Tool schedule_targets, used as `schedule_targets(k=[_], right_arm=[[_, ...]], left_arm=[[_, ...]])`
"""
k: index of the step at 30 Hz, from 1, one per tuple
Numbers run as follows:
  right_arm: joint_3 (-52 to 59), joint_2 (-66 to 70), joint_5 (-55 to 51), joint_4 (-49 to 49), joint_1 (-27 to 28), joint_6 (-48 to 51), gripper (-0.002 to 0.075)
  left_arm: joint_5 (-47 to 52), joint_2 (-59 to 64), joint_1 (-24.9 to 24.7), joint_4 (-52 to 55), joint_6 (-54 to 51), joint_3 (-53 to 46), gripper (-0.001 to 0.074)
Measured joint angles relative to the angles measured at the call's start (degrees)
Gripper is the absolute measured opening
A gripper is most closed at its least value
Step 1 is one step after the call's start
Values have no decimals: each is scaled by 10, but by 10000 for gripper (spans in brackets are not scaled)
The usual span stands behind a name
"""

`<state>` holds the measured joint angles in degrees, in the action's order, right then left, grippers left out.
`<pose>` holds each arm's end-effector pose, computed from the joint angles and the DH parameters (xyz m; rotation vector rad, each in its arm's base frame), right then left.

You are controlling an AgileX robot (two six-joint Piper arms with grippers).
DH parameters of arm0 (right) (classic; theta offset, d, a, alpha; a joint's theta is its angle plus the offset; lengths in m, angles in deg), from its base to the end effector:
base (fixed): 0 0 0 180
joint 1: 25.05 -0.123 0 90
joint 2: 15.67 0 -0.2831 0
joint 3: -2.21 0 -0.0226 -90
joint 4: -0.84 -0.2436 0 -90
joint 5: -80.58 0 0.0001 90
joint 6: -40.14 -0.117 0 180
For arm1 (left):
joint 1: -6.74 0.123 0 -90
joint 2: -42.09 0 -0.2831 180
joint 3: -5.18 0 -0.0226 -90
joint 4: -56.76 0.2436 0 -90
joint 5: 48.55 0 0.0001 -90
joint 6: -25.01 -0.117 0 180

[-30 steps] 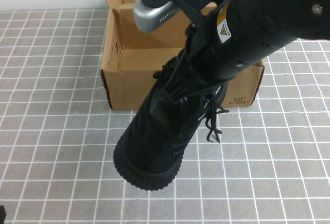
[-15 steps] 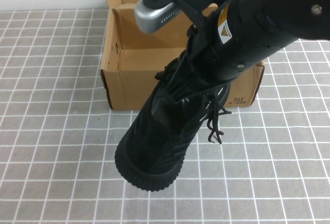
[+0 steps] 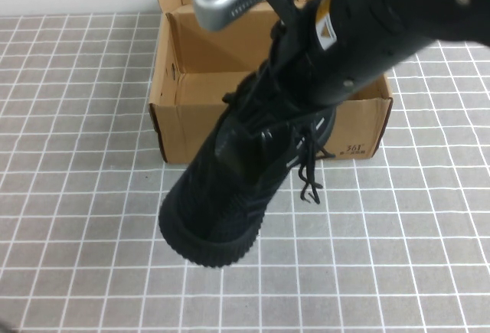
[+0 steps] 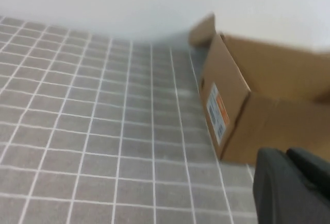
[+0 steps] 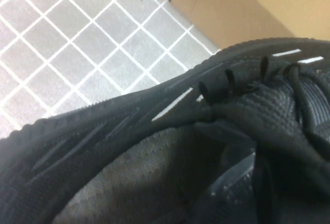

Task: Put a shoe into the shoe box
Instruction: Hand over the shoe

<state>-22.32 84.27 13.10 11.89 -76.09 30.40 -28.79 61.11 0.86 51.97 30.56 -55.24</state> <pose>0.2355 0.2583 0.3937 -0.8902 2.3126 0.2032 0.0824 -0.0118 0.2635 -0.0424 1.7351 -0.2293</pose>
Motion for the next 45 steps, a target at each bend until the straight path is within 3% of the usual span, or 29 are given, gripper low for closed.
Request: schedule_targets(k=[4,8,17,25,32,36,41,45], right_arm=[[-51,28,-28,8,0,-1,-6],[-99,61,-39,13,6,-10,-6],[-168,107,-52,-41,82,-17,-6],[-174,133,-56,-65,131,-20,-6],[-174,138,-56,-73,132,-20,-6],[-174,138,-56,-74,132,-20,-6],[-174,138,-56,-73,132,-20,-6],[-174,138,-56,-69,132,-20,-6]], left_arm=[[78,105,0,-90,-155,108,-1],[116,200,0,-270,-397,174,-1],[137,332,0,-633,-844,190,-1],[203,399,0,-801,-1090,198,-1],[254,437,0,-817,-1130,253,8],[282,459,-5,-777,-1120,311,99],[266,492,-52,-634,-953,411,288],[272,518,-104,-491,-765,496,326]])
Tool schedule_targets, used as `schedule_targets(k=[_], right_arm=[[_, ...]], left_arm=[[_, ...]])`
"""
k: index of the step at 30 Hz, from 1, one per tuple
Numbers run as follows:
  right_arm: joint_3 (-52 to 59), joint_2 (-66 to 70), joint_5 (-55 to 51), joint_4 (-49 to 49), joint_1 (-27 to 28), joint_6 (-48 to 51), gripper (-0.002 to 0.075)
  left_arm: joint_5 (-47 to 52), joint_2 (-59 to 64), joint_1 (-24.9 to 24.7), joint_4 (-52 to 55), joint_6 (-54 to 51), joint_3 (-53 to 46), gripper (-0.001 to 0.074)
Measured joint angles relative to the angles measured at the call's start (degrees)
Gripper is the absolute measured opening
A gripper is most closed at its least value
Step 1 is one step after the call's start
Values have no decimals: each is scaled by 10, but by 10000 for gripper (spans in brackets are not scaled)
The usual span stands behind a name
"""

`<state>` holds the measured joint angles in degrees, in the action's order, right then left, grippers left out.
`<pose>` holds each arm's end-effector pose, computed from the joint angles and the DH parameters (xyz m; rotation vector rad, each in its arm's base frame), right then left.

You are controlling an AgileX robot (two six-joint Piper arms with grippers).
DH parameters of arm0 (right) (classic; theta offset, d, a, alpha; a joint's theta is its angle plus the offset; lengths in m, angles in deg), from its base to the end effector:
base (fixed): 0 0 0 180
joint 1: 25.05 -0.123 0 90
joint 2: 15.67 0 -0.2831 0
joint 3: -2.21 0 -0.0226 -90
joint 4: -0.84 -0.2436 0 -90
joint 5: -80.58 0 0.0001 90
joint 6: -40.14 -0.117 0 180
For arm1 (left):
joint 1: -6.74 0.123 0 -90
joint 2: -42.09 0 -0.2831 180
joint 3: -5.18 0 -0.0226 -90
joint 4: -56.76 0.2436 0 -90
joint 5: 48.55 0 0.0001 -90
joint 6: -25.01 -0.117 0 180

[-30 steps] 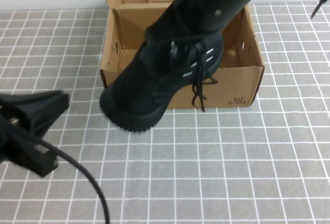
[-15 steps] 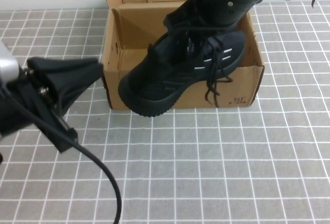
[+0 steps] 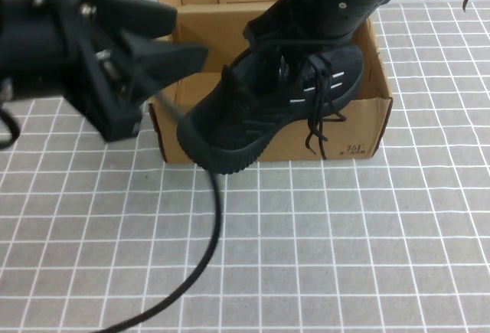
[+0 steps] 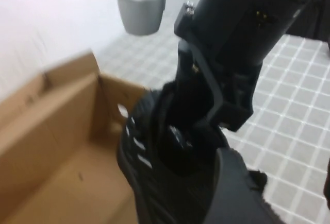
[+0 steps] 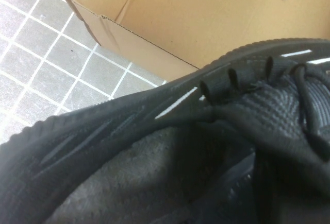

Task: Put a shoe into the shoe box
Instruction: Hand over the shoe

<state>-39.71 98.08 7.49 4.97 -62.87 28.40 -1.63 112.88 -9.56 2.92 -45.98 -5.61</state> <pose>0.3253 0.2423 0.3840 -0.5730 2.4786 0.2497 0.2022 -0.1311 0.4101 1.0844 1.6009 -0.4890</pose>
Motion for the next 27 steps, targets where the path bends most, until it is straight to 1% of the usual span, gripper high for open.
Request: schedule_targets(k=[3,6,8,11,15,20,24,27], right_arm=[[0,0,0,1,0,0,-6],[0,0,0,1,0,0,-6],[0,0,0,2,0,1,-6],[0,0,0,2,0,1,-6],[0,0,0,3,0,5,-6],[0,0,0,3,0,14,-6],[0,0,0,3,0,16,-6],[0,0,0,1,0,16,-6]], left_arm=[[21,16,-32,113,145,49,333],[50,33,-59,210,243,74,335],[63,44,-73,256,279,81,335],[71,66,-97,293,311,85,335],[76,96,-143,320,329,86,335],[80,103,-192,385,373,86,335],[64,108,-202,434,402,86,348],[42,121,-202,448,410,86,392]])
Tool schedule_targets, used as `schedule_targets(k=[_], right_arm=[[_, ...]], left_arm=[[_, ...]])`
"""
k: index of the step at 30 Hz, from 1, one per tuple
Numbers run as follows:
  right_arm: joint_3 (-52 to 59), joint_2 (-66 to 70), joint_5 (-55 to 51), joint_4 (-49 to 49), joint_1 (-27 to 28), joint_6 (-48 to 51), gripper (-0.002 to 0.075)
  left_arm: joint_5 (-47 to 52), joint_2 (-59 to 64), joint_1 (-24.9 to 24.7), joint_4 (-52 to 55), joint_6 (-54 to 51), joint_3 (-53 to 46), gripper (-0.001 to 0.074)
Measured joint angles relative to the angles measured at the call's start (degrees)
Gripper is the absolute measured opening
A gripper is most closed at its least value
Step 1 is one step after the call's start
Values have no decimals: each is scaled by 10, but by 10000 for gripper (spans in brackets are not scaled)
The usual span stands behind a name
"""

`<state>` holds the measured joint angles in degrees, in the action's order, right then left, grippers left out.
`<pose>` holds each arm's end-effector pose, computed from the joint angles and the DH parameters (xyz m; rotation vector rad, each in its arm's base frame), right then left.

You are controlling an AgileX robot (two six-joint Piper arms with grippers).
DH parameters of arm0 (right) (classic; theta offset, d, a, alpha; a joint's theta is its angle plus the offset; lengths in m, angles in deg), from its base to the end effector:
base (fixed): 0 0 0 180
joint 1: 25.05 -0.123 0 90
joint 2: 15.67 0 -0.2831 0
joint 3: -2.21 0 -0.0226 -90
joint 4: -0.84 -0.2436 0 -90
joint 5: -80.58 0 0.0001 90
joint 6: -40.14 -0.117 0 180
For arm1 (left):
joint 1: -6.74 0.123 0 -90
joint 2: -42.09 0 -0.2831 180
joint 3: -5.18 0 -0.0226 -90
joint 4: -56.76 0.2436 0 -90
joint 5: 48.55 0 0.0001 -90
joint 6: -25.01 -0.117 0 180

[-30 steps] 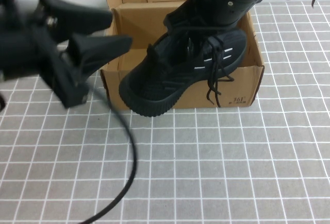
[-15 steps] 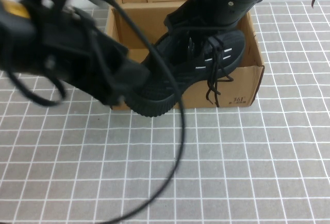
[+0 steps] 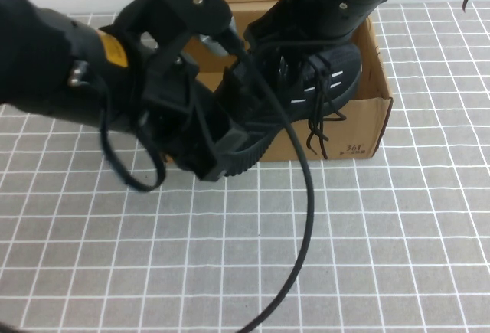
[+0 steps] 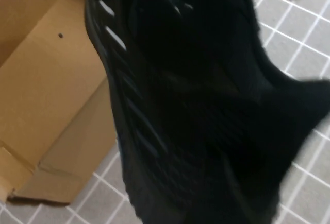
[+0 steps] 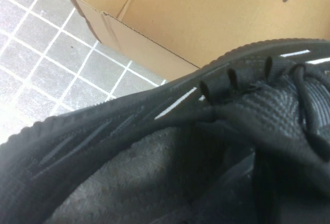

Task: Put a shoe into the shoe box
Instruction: Hand over the shoe

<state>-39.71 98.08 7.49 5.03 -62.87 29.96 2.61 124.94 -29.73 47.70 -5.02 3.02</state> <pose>0.3253 0.2422 0.3840 -0.6062 2.4687 0.2377 0.2217 -0.1817 0.3643 1.2533 2.0194 -0.2475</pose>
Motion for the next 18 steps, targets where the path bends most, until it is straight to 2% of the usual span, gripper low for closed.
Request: schedule_targets(k=[7,18], right_arm=[[0,0,0,-3,0,2,-6],[0,0,0,-3,0,2,-6]], left_arm=[[-35,27,0,4,17,0,503],[-108,57,0,4,27,0,517]])
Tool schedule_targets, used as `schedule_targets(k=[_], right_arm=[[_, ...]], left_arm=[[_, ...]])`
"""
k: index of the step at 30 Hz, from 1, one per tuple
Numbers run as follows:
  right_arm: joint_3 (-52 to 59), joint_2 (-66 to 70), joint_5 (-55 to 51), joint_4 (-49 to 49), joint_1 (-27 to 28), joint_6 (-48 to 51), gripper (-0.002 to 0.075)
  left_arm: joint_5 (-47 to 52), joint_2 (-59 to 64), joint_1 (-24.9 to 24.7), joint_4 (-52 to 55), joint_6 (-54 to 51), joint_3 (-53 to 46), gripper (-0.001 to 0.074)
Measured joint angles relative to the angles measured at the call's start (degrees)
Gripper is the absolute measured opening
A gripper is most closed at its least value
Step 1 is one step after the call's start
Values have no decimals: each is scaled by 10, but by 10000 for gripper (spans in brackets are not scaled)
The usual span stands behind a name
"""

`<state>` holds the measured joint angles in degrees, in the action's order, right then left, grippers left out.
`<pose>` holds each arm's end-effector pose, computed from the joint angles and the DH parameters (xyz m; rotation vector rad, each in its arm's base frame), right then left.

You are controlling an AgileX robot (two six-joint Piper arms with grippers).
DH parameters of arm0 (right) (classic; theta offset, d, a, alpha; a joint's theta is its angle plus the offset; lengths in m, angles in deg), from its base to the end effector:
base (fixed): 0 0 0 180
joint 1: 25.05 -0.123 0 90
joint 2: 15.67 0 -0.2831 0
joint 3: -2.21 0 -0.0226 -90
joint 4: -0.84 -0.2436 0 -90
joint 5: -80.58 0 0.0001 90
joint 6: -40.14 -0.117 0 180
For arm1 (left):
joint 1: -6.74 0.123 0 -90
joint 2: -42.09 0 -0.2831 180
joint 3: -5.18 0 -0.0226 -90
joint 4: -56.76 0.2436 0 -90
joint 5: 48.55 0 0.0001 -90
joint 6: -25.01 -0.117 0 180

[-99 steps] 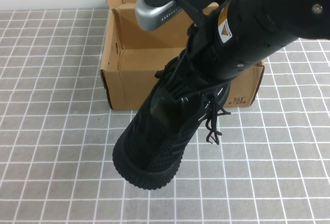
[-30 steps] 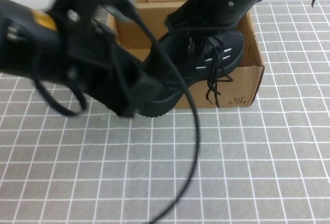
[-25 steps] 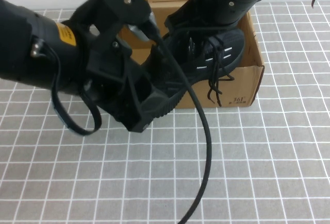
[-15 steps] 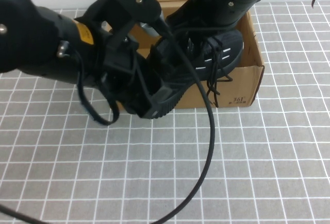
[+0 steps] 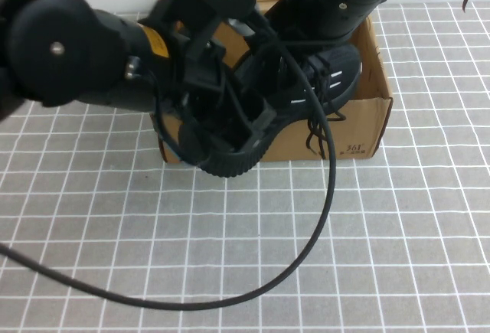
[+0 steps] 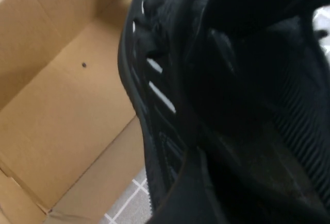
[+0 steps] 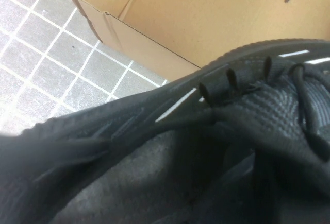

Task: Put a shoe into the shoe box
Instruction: Hand over the shoe

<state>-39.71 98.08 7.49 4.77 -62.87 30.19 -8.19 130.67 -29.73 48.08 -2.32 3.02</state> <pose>0.3250 0.2426 0.3840 -0.6115 2.4686 0.2418 0.2545 -0.2024 0.3493 1.1411 1.9871 -0.2552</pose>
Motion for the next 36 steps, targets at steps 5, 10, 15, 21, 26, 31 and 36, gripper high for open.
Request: schedule_targets(k=[5,10,15,21,26,31,36], right_arm=[[0,0,0,0,0,1,-6],[0,1,0,3,0,1,-6],[0,4,0,4,0,1,-6],[0,4,5,0,0,1,-6],[0,4,6,-1,0,1,-6],[0,5,6,-2,0,1,-6],[0,6,6,-2,0,3,-1]], left_arm=[[-8,28,0,0,0,0,518],[-16,44,0,0,-1,0,515],[-17,46,18,-1,-1,0,413],[-20,46,28,-2,-12,0,262],[-20,46,28,-4,-49,0,218],[-17,46,28,-7,-83,1,67],[-19,46,28,-8,-104,1,27]])
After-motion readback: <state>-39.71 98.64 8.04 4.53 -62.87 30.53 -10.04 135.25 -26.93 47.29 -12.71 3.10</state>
